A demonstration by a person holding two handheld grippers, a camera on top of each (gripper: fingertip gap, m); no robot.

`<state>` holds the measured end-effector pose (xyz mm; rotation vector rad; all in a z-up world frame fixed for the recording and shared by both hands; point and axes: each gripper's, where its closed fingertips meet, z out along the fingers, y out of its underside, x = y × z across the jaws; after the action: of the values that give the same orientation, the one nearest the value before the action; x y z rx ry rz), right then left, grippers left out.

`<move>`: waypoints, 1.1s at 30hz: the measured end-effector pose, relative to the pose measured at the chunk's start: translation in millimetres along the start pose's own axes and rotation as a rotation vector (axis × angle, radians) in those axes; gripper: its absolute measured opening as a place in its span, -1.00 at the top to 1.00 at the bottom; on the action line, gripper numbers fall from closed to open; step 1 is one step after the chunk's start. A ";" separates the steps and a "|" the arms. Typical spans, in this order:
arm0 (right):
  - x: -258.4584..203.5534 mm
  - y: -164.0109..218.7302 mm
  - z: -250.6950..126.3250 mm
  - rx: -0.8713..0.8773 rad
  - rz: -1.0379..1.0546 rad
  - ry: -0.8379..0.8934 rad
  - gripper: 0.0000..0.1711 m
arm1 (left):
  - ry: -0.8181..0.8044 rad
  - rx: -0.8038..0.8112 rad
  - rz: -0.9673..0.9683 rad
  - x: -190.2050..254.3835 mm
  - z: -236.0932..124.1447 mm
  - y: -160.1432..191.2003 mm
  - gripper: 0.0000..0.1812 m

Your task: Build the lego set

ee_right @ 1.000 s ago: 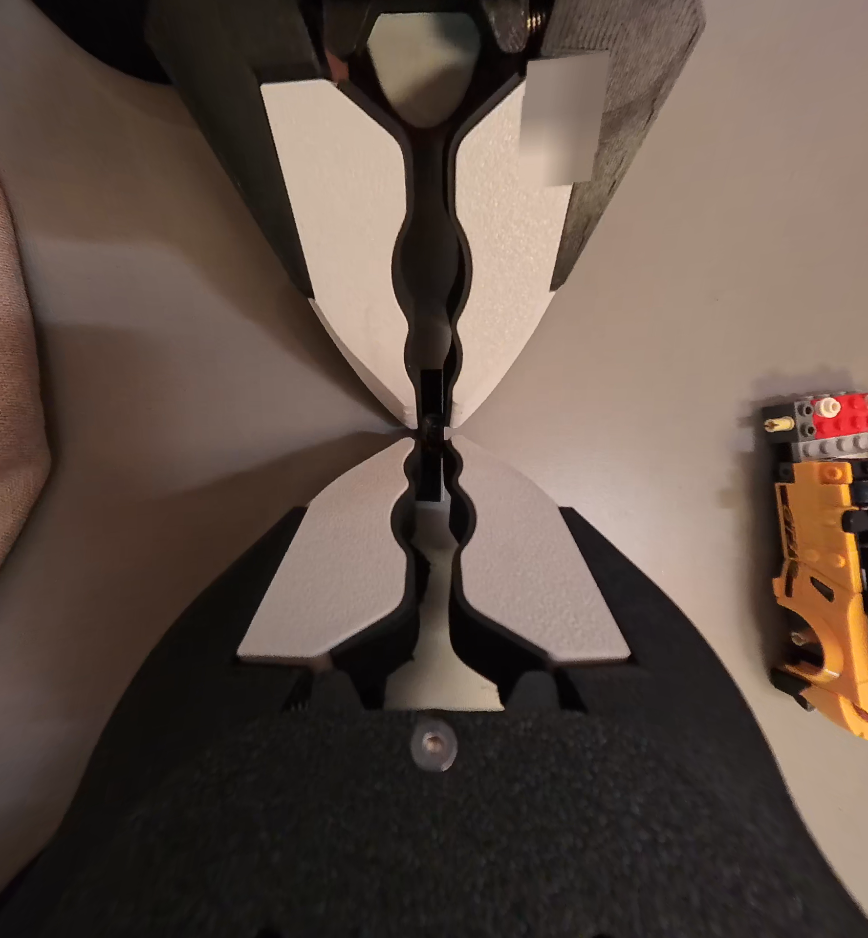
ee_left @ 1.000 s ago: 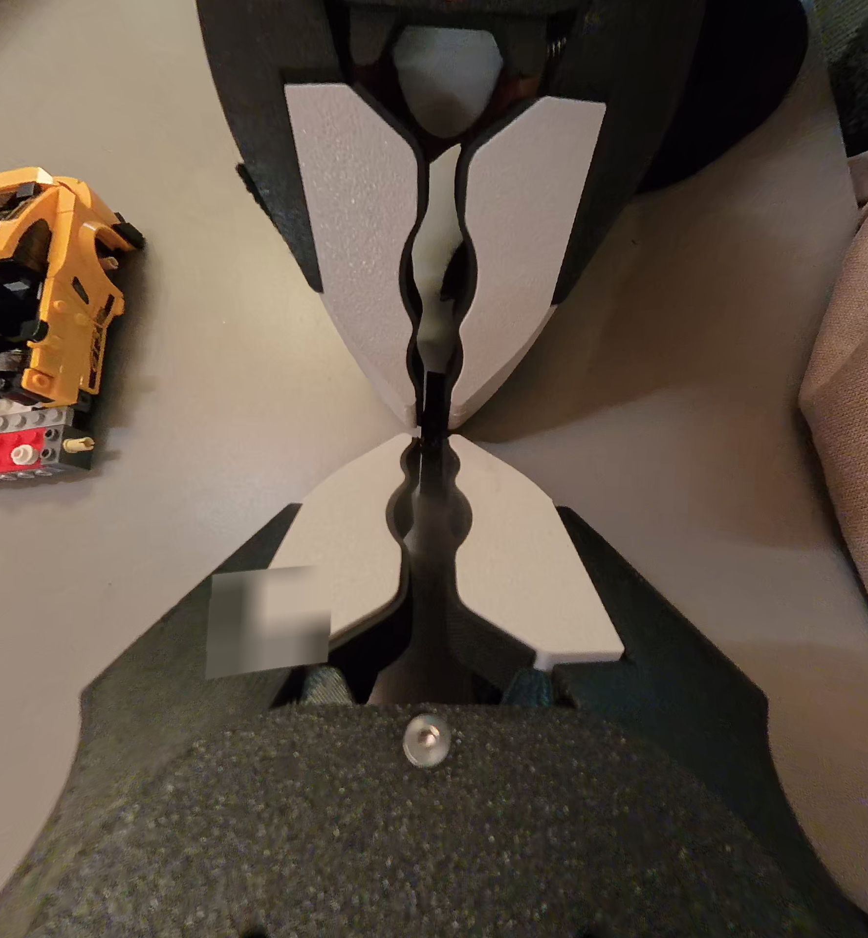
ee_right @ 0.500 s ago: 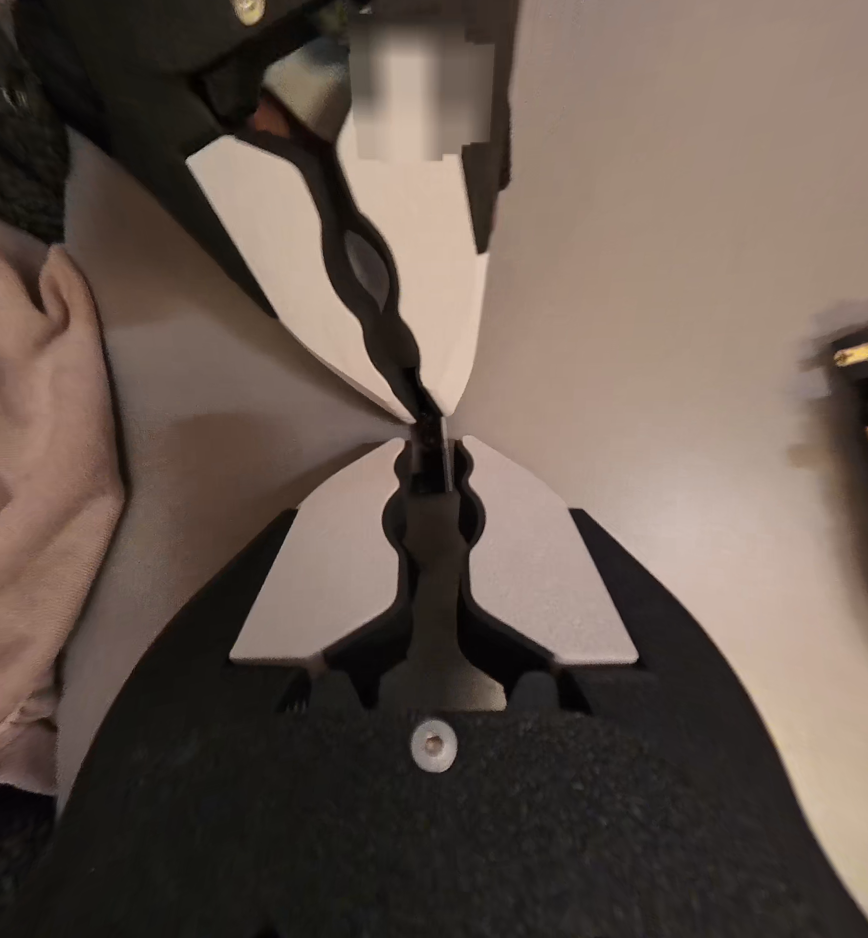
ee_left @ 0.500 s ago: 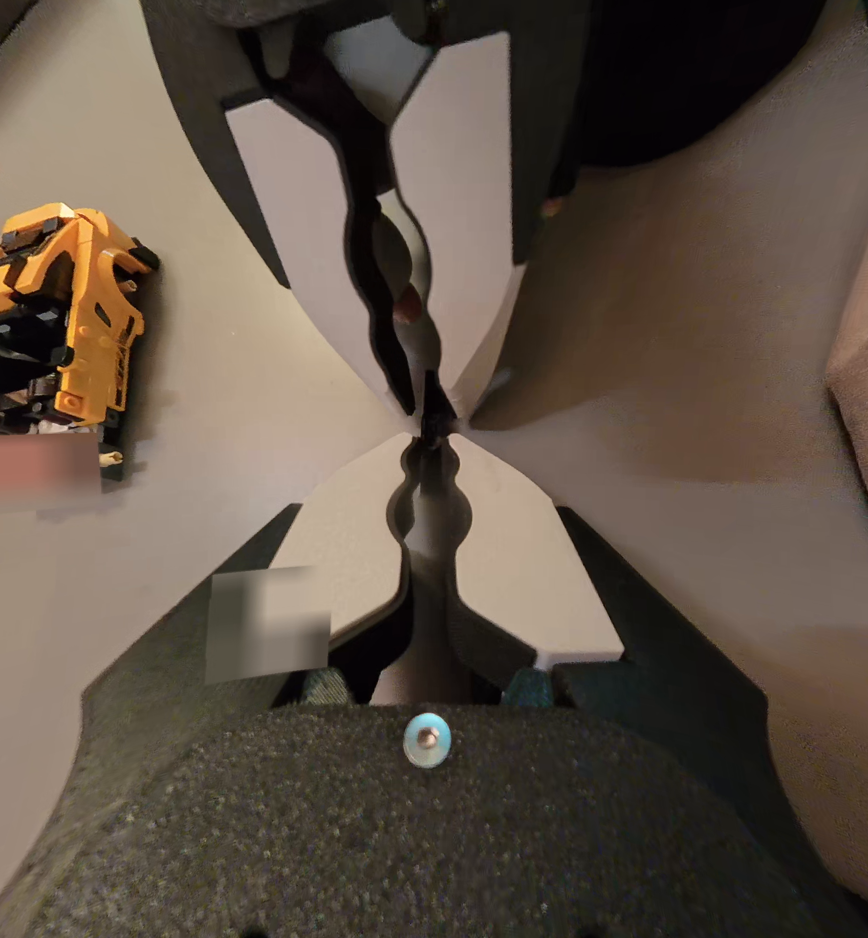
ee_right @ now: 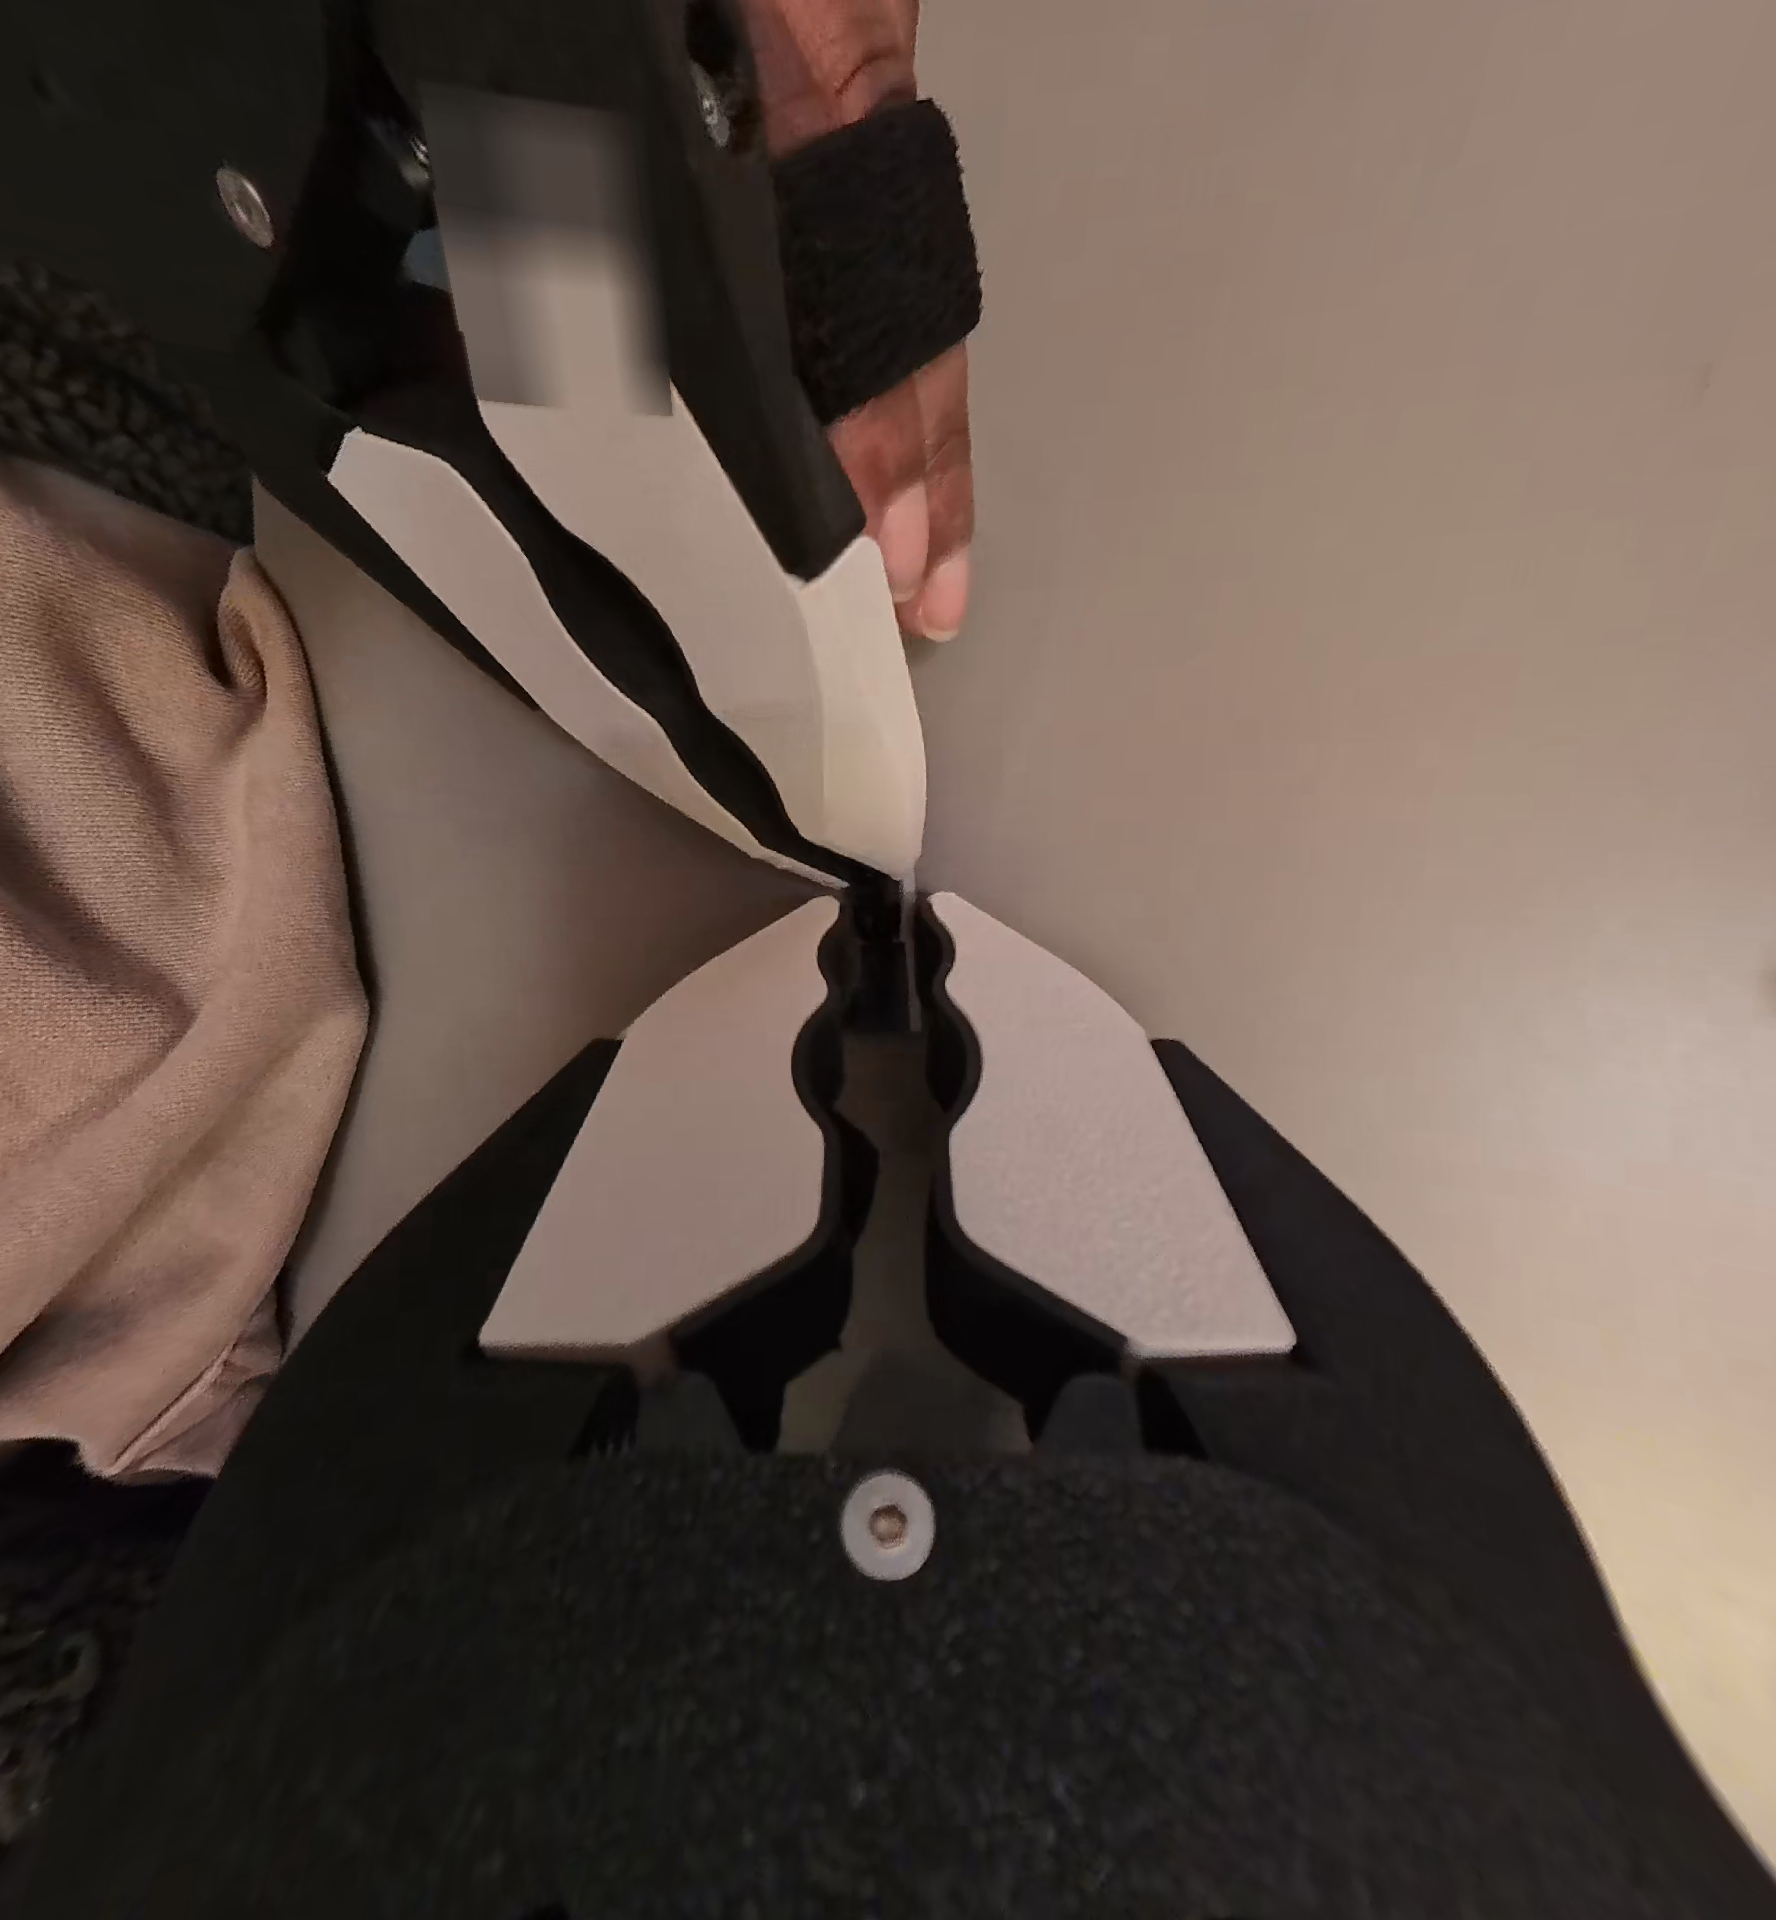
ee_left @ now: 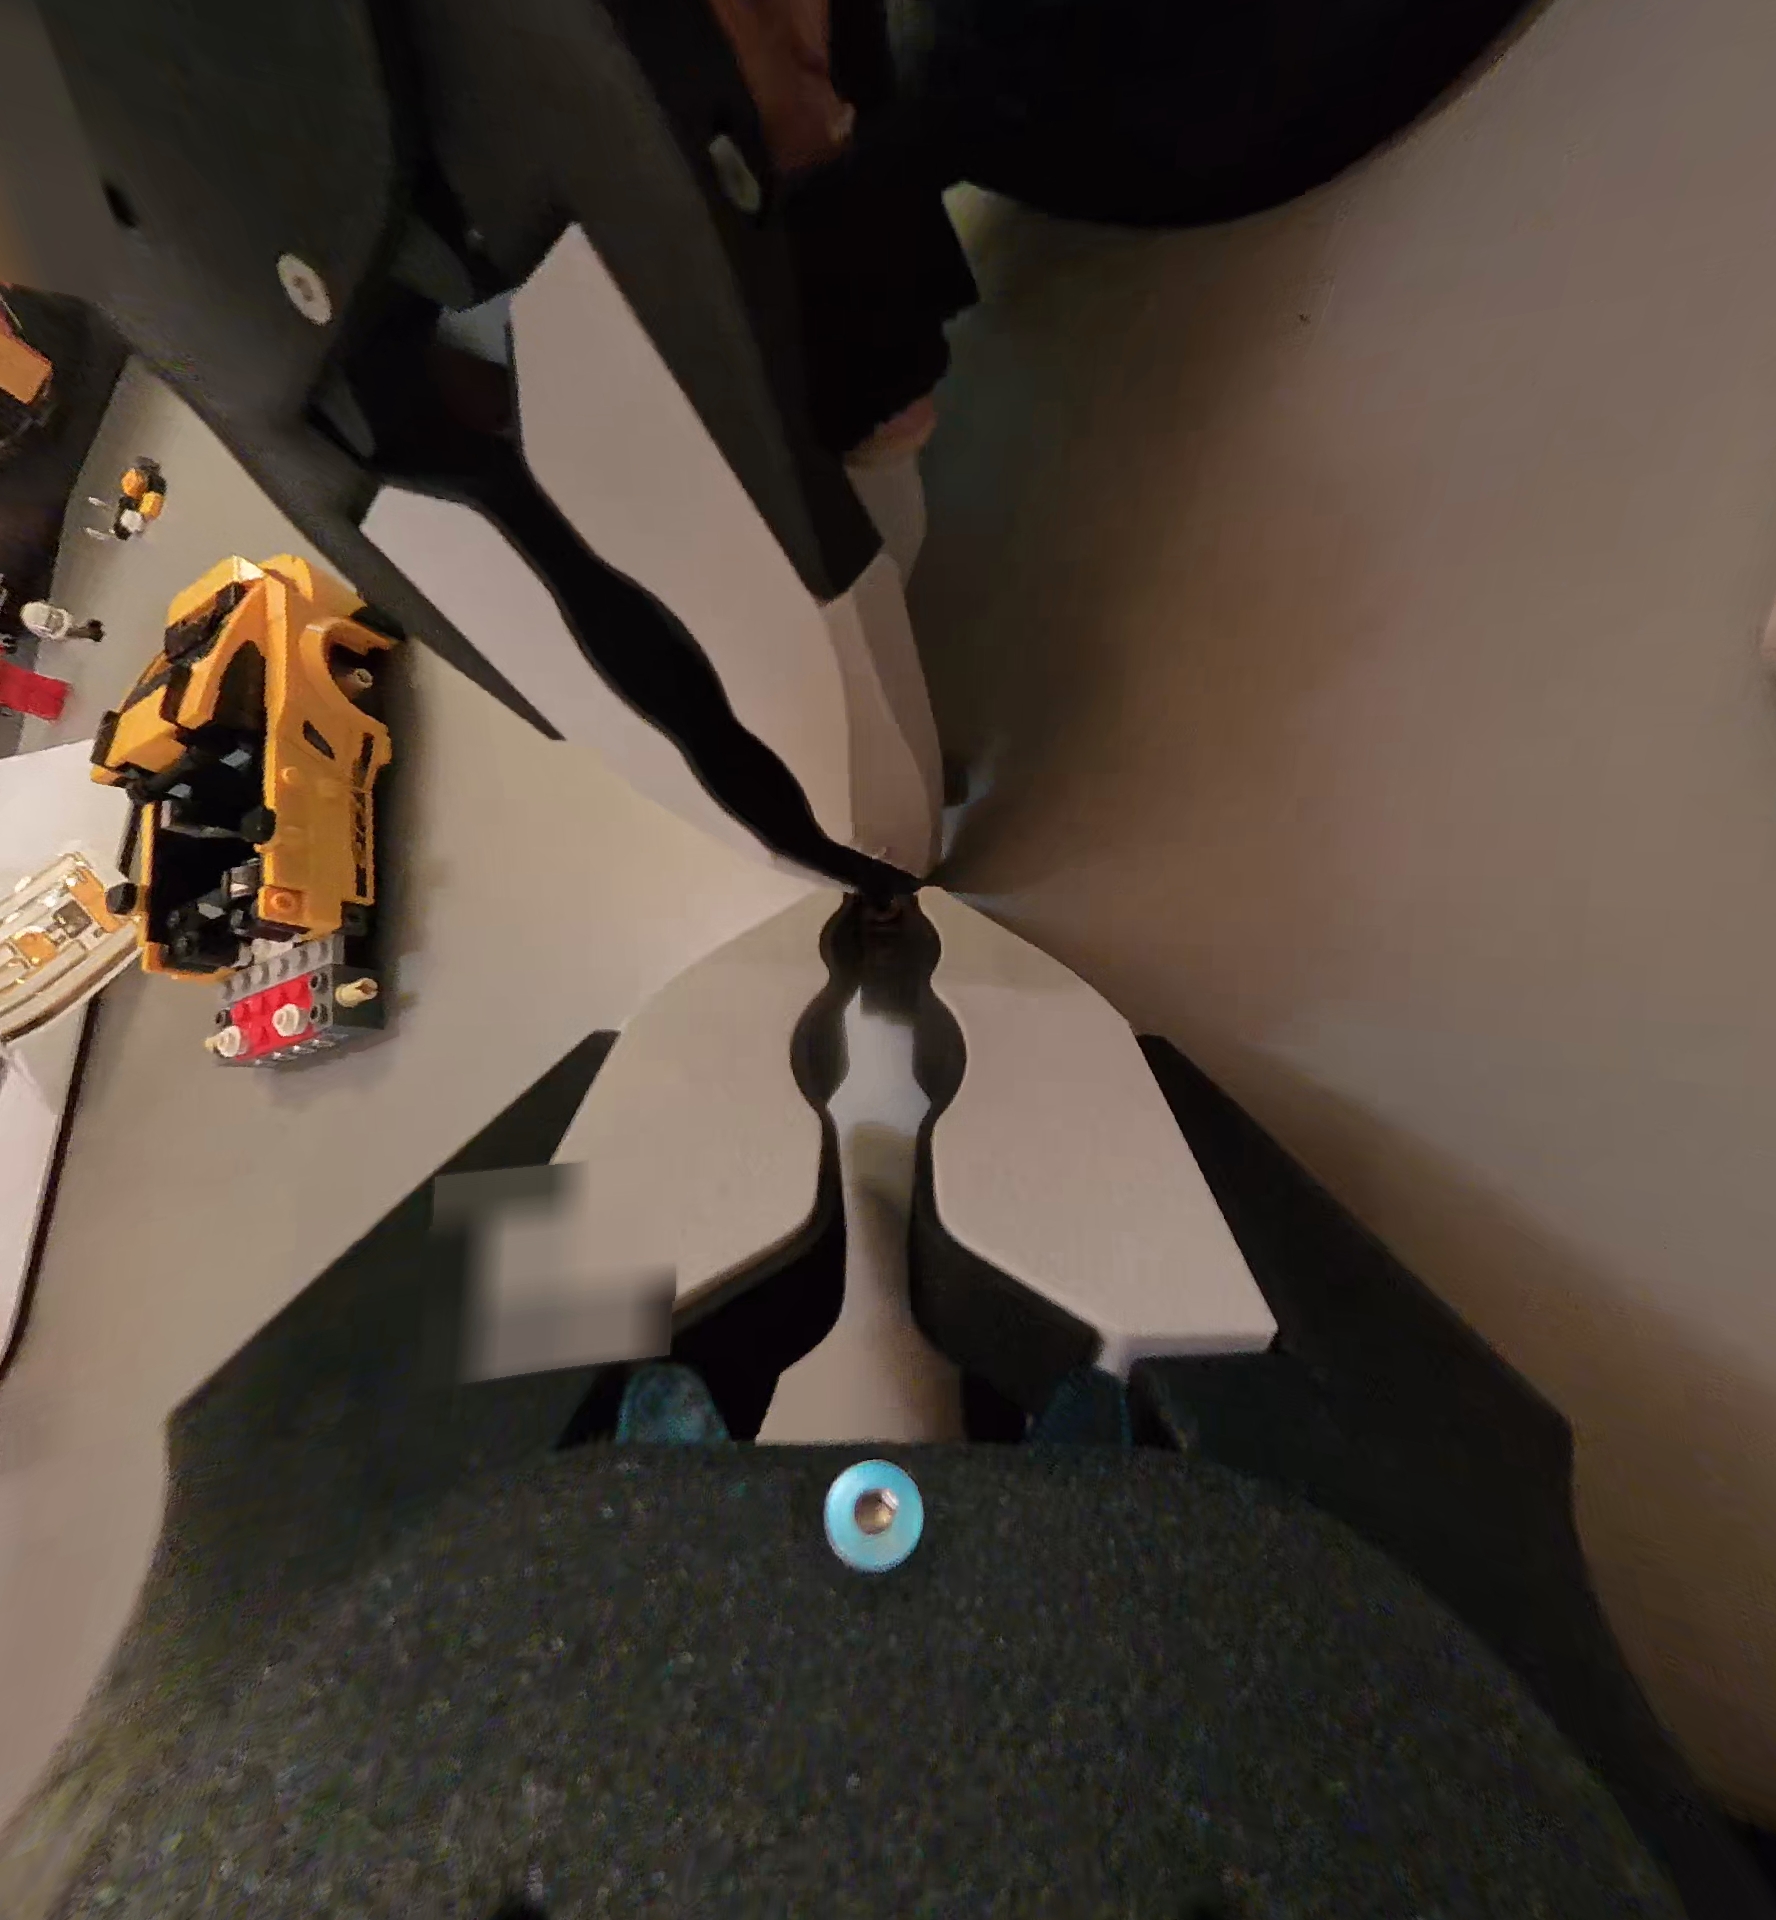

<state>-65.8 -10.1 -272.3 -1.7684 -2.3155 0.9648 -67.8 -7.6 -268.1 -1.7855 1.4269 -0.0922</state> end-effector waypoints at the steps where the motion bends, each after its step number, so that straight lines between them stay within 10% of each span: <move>1: -0.1 -0.2 0.1 -0.009 -0.003 -0.005 0.88 | -0.003 0.000 0.006 0.0 0.0 0.1 0.92; 21: -7.6 -16.8 -11.1 0.128 -0.658 0.634 0.89 | 0.297 0.133 -0.459 4.8 -9.4 -6.2 0.89; 33: -6.8 -22.9 -22.3 0.179 -0.685 0.770 0.88 | 0.096 0.136 -0.239 -8.4 -13.2 -10.0 0.90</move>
<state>-73.6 -9.7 -240.6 -0.8971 -1.9720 0.2782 -69.9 -7.7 -249.7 -1.8514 1.2360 -0.3953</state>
